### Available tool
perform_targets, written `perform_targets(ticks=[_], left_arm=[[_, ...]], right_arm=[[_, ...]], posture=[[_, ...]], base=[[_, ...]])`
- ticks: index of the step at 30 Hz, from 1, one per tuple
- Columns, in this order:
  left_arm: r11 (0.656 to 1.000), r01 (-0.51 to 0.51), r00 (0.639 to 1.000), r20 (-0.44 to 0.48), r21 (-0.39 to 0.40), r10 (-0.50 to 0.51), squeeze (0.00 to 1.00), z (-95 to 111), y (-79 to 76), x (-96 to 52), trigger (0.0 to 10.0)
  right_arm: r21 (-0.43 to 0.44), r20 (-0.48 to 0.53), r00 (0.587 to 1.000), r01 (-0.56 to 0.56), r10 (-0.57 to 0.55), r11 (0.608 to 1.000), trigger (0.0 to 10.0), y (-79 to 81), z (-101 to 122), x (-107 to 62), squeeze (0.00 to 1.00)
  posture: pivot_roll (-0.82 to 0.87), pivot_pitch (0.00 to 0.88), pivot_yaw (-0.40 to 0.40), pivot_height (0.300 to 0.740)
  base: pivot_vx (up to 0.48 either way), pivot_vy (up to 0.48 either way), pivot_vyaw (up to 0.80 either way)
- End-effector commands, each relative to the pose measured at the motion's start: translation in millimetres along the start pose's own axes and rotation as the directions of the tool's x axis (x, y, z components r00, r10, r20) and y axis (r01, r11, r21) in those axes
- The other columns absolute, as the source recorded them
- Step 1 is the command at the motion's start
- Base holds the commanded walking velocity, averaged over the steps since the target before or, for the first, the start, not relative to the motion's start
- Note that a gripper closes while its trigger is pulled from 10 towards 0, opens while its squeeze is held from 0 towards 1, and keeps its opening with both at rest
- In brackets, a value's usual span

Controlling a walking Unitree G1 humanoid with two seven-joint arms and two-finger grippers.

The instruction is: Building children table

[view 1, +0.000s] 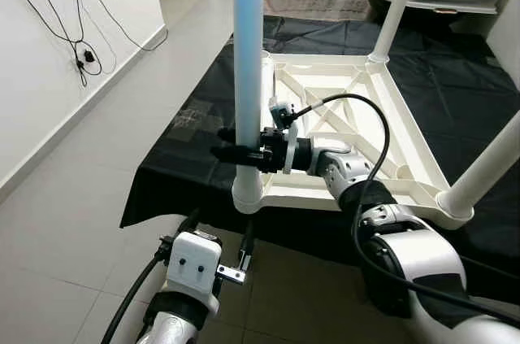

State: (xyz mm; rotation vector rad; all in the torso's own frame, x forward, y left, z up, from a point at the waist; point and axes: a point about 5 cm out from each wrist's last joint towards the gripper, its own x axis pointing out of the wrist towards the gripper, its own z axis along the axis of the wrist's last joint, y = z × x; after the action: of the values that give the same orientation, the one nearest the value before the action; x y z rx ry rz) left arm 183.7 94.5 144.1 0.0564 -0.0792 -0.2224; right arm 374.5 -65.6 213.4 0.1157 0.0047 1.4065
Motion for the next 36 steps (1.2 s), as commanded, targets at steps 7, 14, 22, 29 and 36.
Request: perform_targets(ticks=[7, 14, 22, 29, 36], left_arm=[[1.000, -0.007, 1.000, 0.004, 0.006, 0.007, 0.00, 1.3, -0.2, -1.6, 10.0], [1.000, -0.001, 1.000, 0.008, 0.008, 0.000, 0.00, 0.3, 1.3, 1.6, 10.0], [1.000, 0.012, 1.000, 0.016, 0.007, -0.012, 0.00, 0.6, 0.4, 5.7, 10.0], [1.000, 0.011, 1.000, 0.022, 0.007, -0.011, 0.00, 1.5, 0.1, 6.9, 10.0], [1.000, 0.007, 1.000, 0.019, 0.005, -0.007, 0.00, 0.4, 0.1, 6.8, 10.0]], right_arm=[[0.032, -0.015, 0.987, 0.158, -0.158, 0.987, 0.0, -6.2, -14.1, 0.3, 0.00], [-0.013, 0.006, 0.500, 0.866, -0.866, 0.500, 0.0, -40.3, -27.6, -49.2, 0.00], [0.028, 0.059, 0.004, 1.000, -0.998, 0.005, 0.0, -33.0, -33.5, -85.3, 0.00], [0.108, -0.021, -0.148, 0.983, -0.989, -0.150, 0.0, -16.1, -46.1, -74.3, 0.00], [0.142, 0.115, 0.037, 0.988, -0.993, 0.054, 10.0, -16.5, -34.9, -41.3, 1.00]], posture=[[0.15, 0.080, -0.032, 0.740], [0.12, 0.074, -0.013, 0.740], [0.11, 0.071, -0.012, 0.740], [0.11, 0.068, -0.014, 0.740], [0.11, 0.067, -0.017, 0.740]], base=[[0.000, 0.000, 0.00], [0.000, 0.000, 0.00], [0.000, 0.000, 0.00], [0.000, 0.000, 0.00], [0.000, 0.000, 0.00]])
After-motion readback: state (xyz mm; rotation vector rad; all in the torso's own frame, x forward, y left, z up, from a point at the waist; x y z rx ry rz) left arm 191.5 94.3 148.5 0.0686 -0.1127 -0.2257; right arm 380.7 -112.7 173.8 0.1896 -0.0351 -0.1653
